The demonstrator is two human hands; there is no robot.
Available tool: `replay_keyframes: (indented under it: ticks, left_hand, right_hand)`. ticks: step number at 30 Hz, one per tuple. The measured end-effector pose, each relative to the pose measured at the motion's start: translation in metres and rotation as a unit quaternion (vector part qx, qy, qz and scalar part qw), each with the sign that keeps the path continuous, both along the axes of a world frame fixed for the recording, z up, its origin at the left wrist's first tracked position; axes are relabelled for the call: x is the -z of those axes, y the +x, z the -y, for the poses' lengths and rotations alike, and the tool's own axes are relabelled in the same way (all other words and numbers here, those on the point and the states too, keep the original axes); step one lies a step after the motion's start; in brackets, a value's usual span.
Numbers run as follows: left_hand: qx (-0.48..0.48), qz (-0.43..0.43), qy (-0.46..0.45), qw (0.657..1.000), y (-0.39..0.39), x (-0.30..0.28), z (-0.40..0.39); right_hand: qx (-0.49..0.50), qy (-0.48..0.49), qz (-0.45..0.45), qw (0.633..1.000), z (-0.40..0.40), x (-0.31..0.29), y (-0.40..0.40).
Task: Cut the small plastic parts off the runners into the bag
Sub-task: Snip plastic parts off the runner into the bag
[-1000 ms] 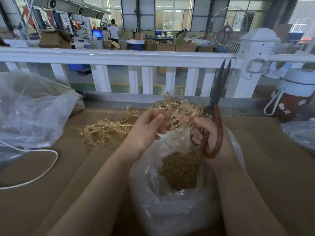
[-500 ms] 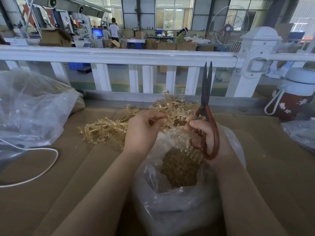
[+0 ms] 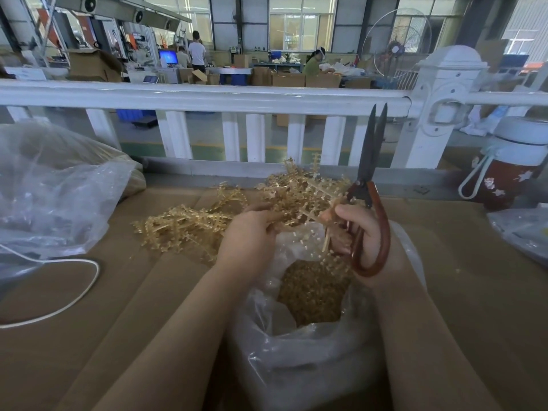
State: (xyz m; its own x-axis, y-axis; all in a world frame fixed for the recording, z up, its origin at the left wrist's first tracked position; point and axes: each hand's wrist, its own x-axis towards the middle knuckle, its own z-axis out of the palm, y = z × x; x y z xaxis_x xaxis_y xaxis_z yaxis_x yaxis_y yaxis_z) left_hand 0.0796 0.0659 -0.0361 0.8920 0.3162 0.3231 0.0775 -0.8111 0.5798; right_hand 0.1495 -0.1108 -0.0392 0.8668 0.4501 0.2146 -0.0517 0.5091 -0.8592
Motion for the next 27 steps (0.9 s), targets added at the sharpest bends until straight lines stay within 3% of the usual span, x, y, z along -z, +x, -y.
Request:
replay_keyframes:
  ticks: [3,6,9,12,16,18,27]
  left_hand:
    - [-0.021,0.04,-0.029,0.999,-0.002,-0.003,-0.002]
    - [0.05,0.128,-0.182,0.974,-0.01,-0.013,0.0]
    - [0.174,0.064,-0.321,0.929,-0.017,-0.026,0.005]
    - [0.222,0.014,-0.321,0.921,-0.015,-0.028,0.016]
    - [0.194,0.052,-0.373,0.906,-0.013,-0.029,0.015]
    - [0.201,0.049,-0.41,0.888,-0.014,-0.033,0.013]
    - [0.164,0.042,-0.429,0.887,-0.013,-0.027,0.011]
  right_hand:
    - [-0.009,0.003,-0.006,1.0,0.0,0.003,0.001]
    - [-0.006,0.03,-0.022,0.999,-0.002,0.003,0.003]
    - [0.001,0.042,-0.033,0.999,-0.004,0.003,0.003]
    - [0.001,0.024,-0.016,1.0,-0.004,0.002,0.003]
    - [-0.01,-0.017,0.047,0.999,-0.003,0.001,0.0]
    - [0.0,-0.017,0.05,0.999,-0.003,0.0,-0.001]
    - [0.026,-0.065,0.039,0.997,-0.003,-0.006,-0.009]
